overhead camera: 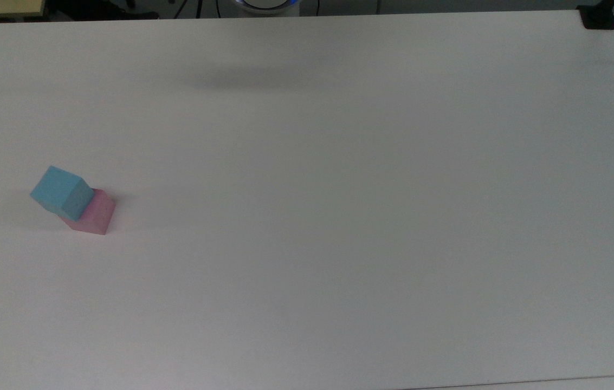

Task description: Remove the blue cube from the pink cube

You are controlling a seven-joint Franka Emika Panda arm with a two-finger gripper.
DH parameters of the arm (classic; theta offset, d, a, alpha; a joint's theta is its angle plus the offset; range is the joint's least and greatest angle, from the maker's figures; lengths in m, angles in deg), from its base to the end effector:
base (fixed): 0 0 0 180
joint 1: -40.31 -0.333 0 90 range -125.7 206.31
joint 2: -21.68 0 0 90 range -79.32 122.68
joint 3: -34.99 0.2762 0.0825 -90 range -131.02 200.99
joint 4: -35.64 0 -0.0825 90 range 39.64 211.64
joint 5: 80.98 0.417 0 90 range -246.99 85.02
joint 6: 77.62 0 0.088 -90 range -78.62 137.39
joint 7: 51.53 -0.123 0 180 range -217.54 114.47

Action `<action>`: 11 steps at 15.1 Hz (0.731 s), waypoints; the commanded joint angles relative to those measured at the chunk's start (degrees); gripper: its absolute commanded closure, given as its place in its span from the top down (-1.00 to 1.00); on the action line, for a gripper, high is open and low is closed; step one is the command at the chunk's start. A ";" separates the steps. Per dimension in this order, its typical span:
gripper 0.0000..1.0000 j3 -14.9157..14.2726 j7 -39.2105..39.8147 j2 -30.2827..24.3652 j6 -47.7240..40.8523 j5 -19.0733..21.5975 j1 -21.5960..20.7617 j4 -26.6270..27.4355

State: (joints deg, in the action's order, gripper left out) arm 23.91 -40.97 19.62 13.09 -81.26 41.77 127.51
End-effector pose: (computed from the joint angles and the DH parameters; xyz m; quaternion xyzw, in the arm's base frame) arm 0.5650 -0.1279 0.5739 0.9998 -0.0172 0.0076 0.0005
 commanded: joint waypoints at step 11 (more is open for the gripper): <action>1.00 -0.17 -5.99 19.44 26.15 -0.70 2.05 -4.50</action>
State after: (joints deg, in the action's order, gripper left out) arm 24.05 -43.09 34.83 33.16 -81.33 42.90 125.83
